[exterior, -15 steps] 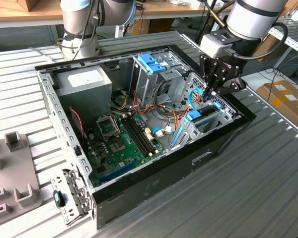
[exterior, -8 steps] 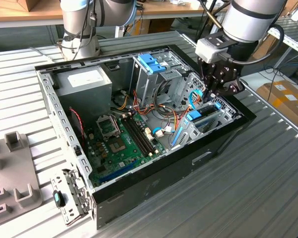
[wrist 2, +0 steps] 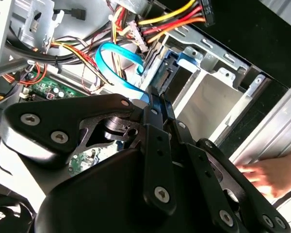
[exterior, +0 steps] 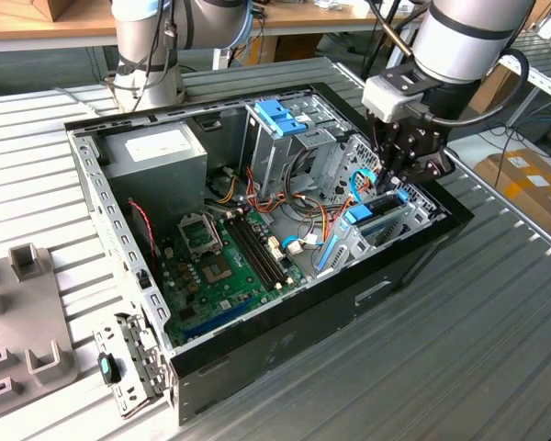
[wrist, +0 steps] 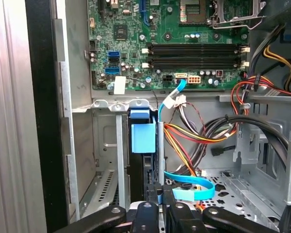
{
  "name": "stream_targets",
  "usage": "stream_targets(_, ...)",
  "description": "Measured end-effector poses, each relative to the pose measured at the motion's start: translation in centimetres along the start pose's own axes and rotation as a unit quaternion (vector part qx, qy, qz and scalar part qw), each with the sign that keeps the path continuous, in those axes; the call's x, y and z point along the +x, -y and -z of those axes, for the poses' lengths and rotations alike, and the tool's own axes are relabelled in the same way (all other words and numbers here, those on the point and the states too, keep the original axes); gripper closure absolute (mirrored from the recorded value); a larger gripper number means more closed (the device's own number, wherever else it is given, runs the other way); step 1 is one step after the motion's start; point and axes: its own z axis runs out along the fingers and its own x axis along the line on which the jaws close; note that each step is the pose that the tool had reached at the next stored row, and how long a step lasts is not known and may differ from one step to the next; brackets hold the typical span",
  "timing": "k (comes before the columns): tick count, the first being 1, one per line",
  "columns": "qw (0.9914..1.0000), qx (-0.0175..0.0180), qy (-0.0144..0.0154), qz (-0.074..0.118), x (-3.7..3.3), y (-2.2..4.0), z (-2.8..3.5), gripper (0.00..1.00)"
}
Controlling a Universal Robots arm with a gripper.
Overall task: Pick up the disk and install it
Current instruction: 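Insert the first disk wire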
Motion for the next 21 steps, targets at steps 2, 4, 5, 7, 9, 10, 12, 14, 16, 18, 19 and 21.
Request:
stream_targets(2, 1.00000, 0.0015, 0.0020, 0.001, 0.41, -0.28, 0.00, 0.84)
stream_targets(4, 0.99998, 0.0021, 0.0058, 0.001, 0.46, -0.59, -0.04, 0.84)
stream_targets(5, 0.99997, 0.0023, 0.0068, 0.001, 0.48, -0.63, -0.11, 0.84)
stream_targets(7, 0.99995, 0.0024, 0.0077, 0.005, 0.49, -0.64, -0.20, 0.84)
stream_targets(9, 0.99986, 0.0024, 0.0092, 0.014, 0.49, -0.66, -0.26, 0.84)
stream_targets(10, 0.99985, 0.0024, 0.0092, 0.014, 0.49, -0.65, -0.25, 0.84)
stream_targets(12, 0.99985, 0.0024, 0.0092, 0.014, 0.49, -0.65, -0.25, 0.84)
stream_targets(14, 0.99985, 0.0024, 0.0093, 0.014, 0.49, -0.60, -0.26, 0.84)
stream_targets(16, 0.99985, 0.0024, 0.0092, 0.014, 0.49, -0.56, -0.27, 0.84)
stream_targets(18, 0.99985, 0.0024, 0.0092, 0.014, 0.48, -0.51, -0.27, 0.84)
stream_targets(19, 0.99985, 0.0024, 0.0092, 0.014, 0.48, -0.47, -0.27, 0.84)
stream_targets(21, 0.99985, 0.0024, 0.0092, 0.014, 0.48, -0.47, -0.28, 0.84)
